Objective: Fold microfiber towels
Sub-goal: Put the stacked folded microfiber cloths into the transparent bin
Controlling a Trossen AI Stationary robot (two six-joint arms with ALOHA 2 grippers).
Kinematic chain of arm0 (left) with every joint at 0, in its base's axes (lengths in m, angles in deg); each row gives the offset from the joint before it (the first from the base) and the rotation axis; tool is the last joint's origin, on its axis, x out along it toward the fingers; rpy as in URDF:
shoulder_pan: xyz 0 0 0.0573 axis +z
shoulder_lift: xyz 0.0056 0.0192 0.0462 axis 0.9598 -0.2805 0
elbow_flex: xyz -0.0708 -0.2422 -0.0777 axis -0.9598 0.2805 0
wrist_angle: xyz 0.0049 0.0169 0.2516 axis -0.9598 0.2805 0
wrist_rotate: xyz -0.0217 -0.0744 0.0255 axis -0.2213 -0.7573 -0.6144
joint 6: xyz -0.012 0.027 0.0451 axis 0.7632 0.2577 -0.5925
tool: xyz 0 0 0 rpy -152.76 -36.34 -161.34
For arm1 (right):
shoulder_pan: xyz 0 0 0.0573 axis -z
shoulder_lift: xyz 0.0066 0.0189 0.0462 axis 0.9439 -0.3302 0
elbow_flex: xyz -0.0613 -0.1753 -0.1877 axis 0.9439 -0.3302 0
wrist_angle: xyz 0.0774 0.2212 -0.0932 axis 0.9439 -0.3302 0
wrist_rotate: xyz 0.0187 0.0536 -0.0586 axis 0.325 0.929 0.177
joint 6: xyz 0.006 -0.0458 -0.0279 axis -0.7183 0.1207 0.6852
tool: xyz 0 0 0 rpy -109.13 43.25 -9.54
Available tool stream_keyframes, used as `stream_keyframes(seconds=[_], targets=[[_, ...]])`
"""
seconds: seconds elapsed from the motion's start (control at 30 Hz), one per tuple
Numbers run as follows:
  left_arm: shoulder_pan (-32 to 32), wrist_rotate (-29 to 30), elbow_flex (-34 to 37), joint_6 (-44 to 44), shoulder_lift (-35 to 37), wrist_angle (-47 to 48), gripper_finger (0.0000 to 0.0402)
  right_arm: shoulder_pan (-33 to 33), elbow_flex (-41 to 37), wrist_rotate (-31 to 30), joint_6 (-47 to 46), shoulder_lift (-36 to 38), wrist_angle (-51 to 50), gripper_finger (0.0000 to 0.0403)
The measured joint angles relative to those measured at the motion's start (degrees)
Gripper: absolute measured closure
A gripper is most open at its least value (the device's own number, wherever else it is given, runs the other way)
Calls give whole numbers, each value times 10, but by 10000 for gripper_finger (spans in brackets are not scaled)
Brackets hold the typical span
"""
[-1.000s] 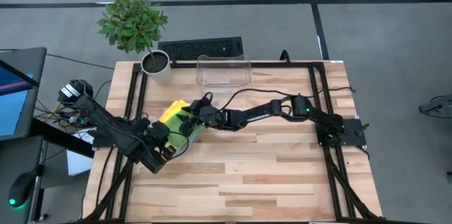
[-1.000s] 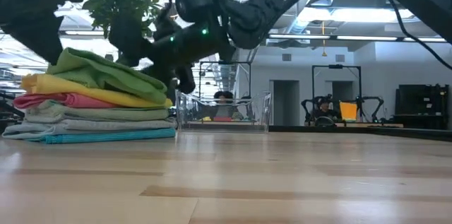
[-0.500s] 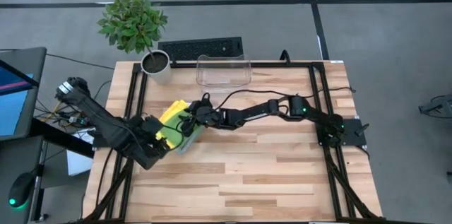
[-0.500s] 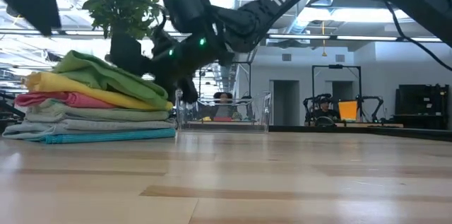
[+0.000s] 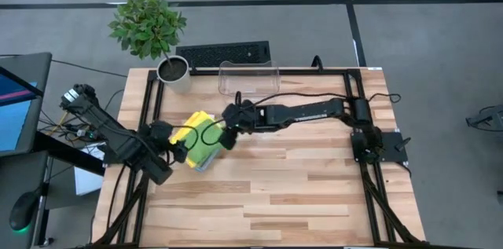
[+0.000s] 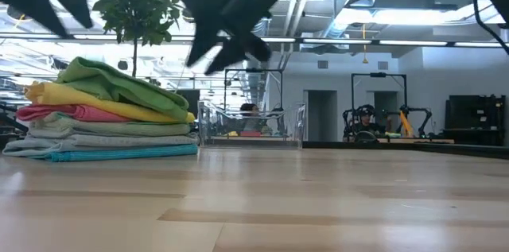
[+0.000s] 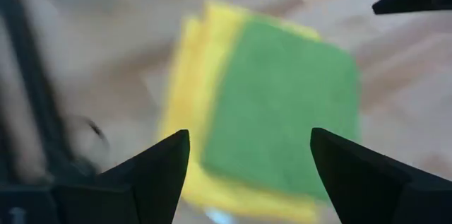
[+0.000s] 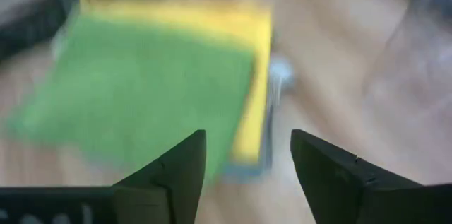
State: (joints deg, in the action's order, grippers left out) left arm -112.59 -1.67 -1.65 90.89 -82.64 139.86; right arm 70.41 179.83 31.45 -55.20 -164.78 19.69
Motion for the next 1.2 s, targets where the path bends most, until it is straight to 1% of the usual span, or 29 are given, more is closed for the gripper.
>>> stream_keyframes(seconds=[0.03, 0.1, 0.13, 0.17, 0.27, 0.3, 0.33, 0.4, 0.47, 0.5, 0.57, 0.63, 0.7, 0.73, 0.77, 0.83, 0.87, 0.93, 1.0, 1.07, 1.2], targets=[[-4, -18, 5, 15, 7, -22, 114, 4, -1, 30, -6, 5, -27, 166], [-22, -36, 10, 51, 23, -61, 113, 14, -1, 95, -24, 16, -52, 152], [-35, -44, 10, 72, 30, -76, 113, 18, -1, 118, -32, 21, -53, 144], [-49, -53, 10, 94, 32, -88, 113, 20, 1, 125, -33, 24, -51, 137], [-90, -54, 10, 160, 21, -106, 113, 18, 0, 81, -30, 15, -44, 120], [-100, -42, 10, 179, 15, -94, 113, 17, 1, 68, -28, -2, -14, 115], [-108, -26, 10, 199, 8, -73, 113, 17, 2, 68, -26, -16, 19, 112], [-113, 10, 10, 248, -2, -6, 113, 19, -5, 76, -26, -26, 20, 109], [-110, 46, 11, 293, -5, 62, 113, 19, 2, 85, -31, -38, 72, 108], [-103, 58, 13, 300, -2, 62, 113, 20, 1, 94, -31, -35, 52, 108], [-75, 88, 30, 265, 14, 49, 113, 20, 0, 116, -28, -34, 35, 108], [-41, 71, 45, 210, 25, 39, 118, 11, 0, 121, -24, -29, 5, 108], [4, 42, 69, 185, 24, 39, 124, -2, -2, 118, -17, -10, -43, 108], [23, 35, 81, 177, 21, 36, 128, -10, 1, 109, -15, -3, -48, 108], [42, 30, 90, 170, 24, 35, 132, -18, 2, 101, -12, 7, -63, 108], [77, 30, 109, 160, 31, 33, 140, -39, -1, 67, -3, 25, -125, 108], [95, 31, 116, 140, 30, 20, 146, -52, 0, 48, -3, 28, -129, 108], [132, 26, 127, 95, 29, -13, 161, -79, -2, 14, -3, 40, -186, 108], [166, 13, 141, 31, 30, -53, 180, -109, 0, -13, -10, 49, -203, 108], [202, -1, 154, -30, 27, -94, 203, -139, 0, -42, -27, 61, -241, 111], [283, -6, 198, -99, 28, -138, 253, -204, -1, -86, -65, 73, -265, 117]])
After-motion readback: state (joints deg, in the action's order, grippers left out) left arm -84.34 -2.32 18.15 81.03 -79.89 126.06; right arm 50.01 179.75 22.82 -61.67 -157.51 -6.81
